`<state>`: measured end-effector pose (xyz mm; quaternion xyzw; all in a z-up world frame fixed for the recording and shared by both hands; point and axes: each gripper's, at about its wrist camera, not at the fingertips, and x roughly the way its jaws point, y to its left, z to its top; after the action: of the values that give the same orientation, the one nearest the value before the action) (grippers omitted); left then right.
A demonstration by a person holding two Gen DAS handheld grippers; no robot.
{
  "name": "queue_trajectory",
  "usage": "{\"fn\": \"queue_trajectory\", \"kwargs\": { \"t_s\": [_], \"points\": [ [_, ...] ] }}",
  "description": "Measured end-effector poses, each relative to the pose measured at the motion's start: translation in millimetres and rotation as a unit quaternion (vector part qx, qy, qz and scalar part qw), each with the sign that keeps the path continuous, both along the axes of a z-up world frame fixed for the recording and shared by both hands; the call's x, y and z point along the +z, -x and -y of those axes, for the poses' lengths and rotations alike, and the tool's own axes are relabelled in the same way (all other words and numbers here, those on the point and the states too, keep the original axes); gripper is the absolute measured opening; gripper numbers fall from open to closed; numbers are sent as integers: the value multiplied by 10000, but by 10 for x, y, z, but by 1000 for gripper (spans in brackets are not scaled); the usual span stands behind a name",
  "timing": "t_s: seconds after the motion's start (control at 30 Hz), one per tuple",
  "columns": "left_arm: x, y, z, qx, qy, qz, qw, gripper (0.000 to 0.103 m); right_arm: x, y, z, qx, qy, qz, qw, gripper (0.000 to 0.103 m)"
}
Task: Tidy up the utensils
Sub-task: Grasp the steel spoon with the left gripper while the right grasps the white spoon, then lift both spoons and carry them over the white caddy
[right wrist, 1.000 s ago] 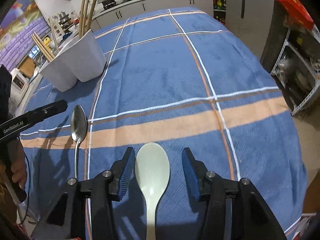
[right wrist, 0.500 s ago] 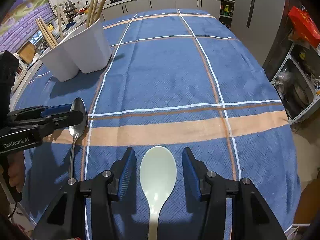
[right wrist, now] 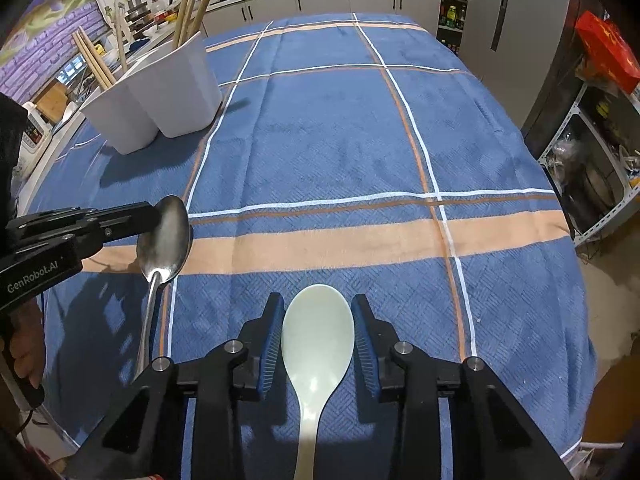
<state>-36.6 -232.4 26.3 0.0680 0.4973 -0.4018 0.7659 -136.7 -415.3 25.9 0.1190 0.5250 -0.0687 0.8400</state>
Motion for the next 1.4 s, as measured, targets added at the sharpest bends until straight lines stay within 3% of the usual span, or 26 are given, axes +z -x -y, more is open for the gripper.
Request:
{"fn": "queue_trajectory", "kwargs": {
  "t_s": [0.3, 0.4, 0.67, 1.03, 1.1, 1.23, 1.4],
  "points": [
    [-29, -33, -31, 113, 33, -147, 9998, 3, -8, 39, 70, -139, -133, 29, 9998, 38],
    [-33, -46, -24, 111, 43, -201, 9997, 8, -4, 54, 117, -218, -324, 72, 9992, 46],
    [-45, -75, 5, 57, 115, -327, 9994, 19, 12, 145, 282, -293, -754, 156, 9966, 46],
    [-130, 27, 144, -254, -71, -338, 9991, 17, -3, 87, 197, 36, -473, 51, 9989, 46],
    [-131, 63, 171, -303, -134, -260, 9991, 6, -6, 70, 167, 57, -389, 33, 9992, 42],
    [-76, 100, 173, -255, -26, -214, 9994, 3, -17, 62, 130, 91, -394, -14, 9992, 11],
    [3, 149, 170, -211, -6, -57, 9998, 1, 11, 87, 127, 45, -444, 51, 9990, 6]
  ]
}}
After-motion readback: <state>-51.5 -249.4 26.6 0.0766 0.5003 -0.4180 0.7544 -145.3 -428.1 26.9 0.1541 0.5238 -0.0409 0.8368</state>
